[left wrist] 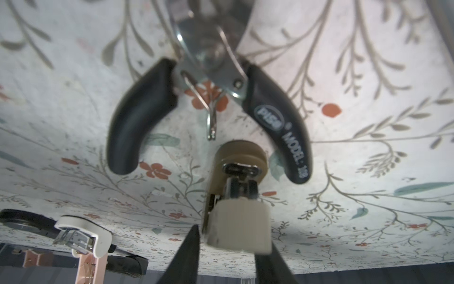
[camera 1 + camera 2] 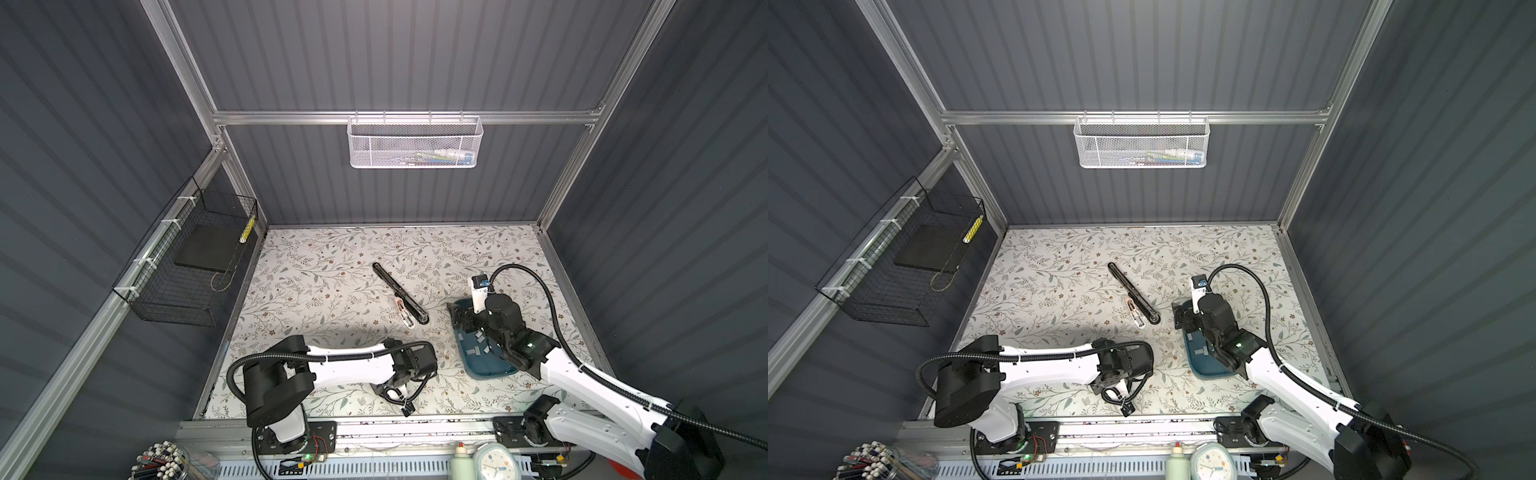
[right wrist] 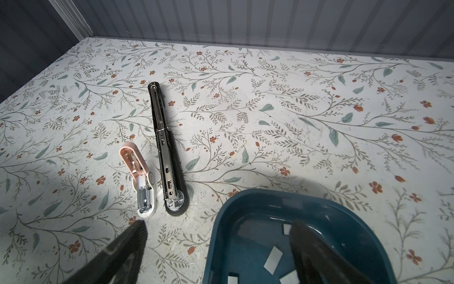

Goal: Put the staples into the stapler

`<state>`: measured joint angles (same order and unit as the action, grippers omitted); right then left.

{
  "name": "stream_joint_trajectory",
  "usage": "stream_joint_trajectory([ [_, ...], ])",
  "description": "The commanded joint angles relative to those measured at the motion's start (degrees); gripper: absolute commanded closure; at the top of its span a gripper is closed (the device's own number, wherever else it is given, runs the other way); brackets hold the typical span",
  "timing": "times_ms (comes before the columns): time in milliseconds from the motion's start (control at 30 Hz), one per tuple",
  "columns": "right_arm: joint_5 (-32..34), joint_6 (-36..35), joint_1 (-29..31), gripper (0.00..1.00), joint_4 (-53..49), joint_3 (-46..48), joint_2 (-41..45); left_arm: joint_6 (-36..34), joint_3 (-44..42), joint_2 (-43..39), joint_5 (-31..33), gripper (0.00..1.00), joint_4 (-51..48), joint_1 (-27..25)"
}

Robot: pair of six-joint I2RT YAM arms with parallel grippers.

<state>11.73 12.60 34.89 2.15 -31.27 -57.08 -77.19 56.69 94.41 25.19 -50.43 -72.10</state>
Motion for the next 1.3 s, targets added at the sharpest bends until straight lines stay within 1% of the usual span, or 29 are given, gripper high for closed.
stream_joint_trajectory([
  [0,-0.5,-0.5,-0.1,0.07,0.5,0.6,0.7,-3.4,1.5,0.5,-3.1,0.52,-5.2,-0.7],
  [100,-0.5,-0.6,-0.3,0.07,0.5,0.6,0.6,-2.7,1.8,0.7,-4.2,0.51,-5.7,-1.4],
  [167,-0.6,-0.5,-0.2,0.07,0.6,0.5,0.5,-2.4,2.0,0.9,-4.5,0.52,-5.8,-1.9],
  [267,-0.8,-0.5,-0.3,0.07,0.7,0.5,0.2,-2.0,2.6,1.9,-4.9,0.57,-6.4,-2.4],
  [367,-1.0,-0.5,-0.3,0.07,0.7,0.4,0.0,-1.6,3.5,2.8,-5.2,0.59,-6.9,-2.8],
  [433,-1.0,-0.5,-0.2,0.07,0.7,0.4,0.0,-1.6,3.9,3.2,-5.3,0.62,-6.9,-3.0],
  [500,-1.1,-0.5,-0.2,0.07,0.6,0.3,0.0,-1.6,4.2,3.6,-4.9,0.65,-6.9,-3.0],
  [600,-1.1,-0.3,-0.2,0.07,0.6,0.5,0.0,-1.8,4.2,4.2,-3.6,0.67,-7.0,-3.0],
  [867,-1.0,-0.4,-0.2,0.07,0.6,0.7,0.3,-1.8,3.9,3.0,-1.6,0.94,-6.3,-3.0],
  [967,0.2,-0.1,-0.2,0.08,0.6,0.6,0.1,-1.7,3.8,0.7,-1.3,0.95,-5.5,-3.0],
  [1033,1.8,0.4,-0.3,0.09,0.9,0.8,0.4,-1.7,3.6,-1.8,-0.3,0.99,-5.2,-3.0],
  [1133,3.4,0.8,-0.3,0.09,1.7,1.5,0.9,-0.4,3.4,-6.3,3.6,1.0,-2.9,-3.0],
  [1200,4.8,1.8,-0.3,0.09,2.2,1.9,1.3,2.7,3.8,-9.4,6.4,1.0,1.0,-3.0],
  [1267,5.5,3.0,-0.4,0.09,2.7,2.2,1.8,6.0,4.8,-11.7,10.8,1.0,6.1,-3.0],
])
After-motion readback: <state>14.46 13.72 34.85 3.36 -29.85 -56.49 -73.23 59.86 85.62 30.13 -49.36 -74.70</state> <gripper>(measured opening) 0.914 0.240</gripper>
